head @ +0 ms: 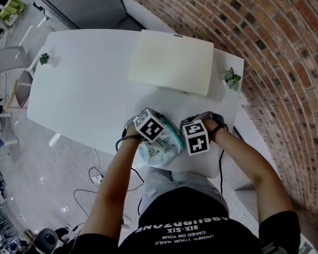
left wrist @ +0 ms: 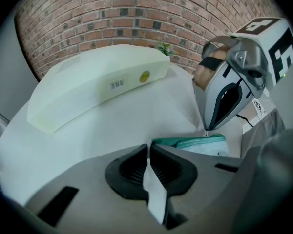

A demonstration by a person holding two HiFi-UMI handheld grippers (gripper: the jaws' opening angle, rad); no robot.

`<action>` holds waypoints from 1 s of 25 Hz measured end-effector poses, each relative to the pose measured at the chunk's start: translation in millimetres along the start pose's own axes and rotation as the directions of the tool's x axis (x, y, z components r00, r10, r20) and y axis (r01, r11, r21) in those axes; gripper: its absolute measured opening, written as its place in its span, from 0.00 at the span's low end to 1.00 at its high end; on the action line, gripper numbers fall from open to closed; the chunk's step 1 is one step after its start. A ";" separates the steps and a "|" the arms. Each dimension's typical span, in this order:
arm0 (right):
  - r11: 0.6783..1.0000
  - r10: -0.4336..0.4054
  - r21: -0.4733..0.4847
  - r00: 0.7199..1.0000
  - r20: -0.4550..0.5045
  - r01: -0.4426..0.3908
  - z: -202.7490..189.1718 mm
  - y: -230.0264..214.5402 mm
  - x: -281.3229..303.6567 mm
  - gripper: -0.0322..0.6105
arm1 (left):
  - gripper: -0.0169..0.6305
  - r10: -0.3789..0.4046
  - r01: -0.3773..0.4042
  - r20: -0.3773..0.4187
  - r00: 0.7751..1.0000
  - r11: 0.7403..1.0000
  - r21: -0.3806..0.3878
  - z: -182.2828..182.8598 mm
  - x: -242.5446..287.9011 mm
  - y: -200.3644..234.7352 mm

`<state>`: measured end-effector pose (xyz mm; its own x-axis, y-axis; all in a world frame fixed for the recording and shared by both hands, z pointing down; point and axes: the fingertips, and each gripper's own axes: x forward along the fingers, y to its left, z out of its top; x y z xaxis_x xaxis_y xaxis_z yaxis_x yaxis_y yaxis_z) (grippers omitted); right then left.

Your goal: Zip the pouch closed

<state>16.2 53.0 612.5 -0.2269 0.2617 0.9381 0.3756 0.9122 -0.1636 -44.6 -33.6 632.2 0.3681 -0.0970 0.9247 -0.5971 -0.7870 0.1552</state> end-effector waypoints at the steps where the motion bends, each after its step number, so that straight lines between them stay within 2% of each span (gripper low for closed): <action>1: 1.000 0.000 -0.003 1.000 -0.001 0.000 -0.7 1.0 0.5 0.05 | 0.06 0.001 -0.001 0.000 1.000 1.000 -0.001 0.1 0.2 0.2; 25: 1.000 0.012 -0.019 1.000 -0.010 -0.012 -8.5 20.6 6.0 0.05 | 0.06 0.019 -0.019 -0.017 1.000 1.000 -0.007 -0.1 0.3 0.1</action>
<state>30.3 70.6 617.3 -0.2138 0.2696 0.9389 0.3950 0.9030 -0.1693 -44.6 -33.6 632.6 0.3450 -0.1016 0.9331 -0.6090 -0.7807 0.1402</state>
